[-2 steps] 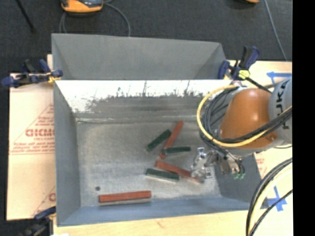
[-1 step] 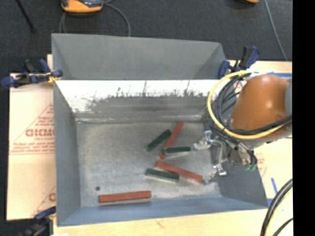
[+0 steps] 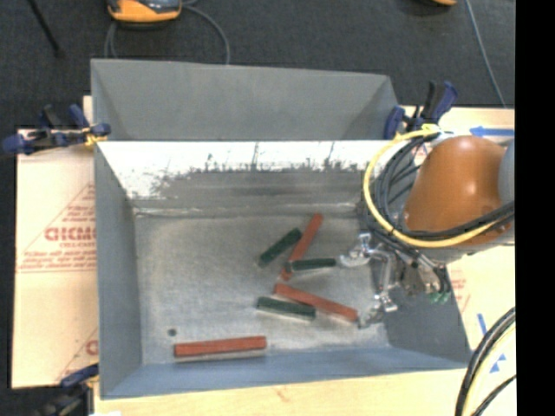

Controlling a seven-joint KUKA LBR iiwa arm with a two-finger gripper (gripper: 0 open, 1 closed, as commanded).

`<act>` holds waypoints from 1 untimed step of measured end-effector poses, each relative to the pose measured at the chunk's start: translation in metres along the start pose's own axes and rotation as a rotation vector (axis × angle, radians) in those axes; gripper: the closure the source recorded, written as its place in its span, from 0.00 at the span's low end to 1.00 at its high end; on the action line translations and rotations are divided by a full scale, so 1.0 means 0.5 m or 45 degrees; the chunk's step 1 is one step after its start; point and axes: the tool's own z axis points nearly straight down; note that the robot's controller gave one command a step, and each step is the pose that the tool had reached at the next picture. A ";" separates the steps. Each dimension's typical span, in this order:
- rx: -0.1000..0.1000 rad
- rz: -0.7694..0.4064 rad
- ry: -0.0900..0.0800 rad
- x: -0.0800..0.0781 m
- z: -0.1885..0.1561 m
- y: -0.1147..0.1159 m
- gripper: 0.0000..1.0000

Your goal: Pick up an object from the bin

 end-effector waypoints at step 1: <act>0.000 -0.096 0.005 -0.022 0.180 0.025 1.00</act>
Offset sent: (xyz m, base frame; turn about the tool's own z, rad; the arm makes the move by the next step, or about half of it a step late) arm 0.0000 0.0000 0.0000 0.0000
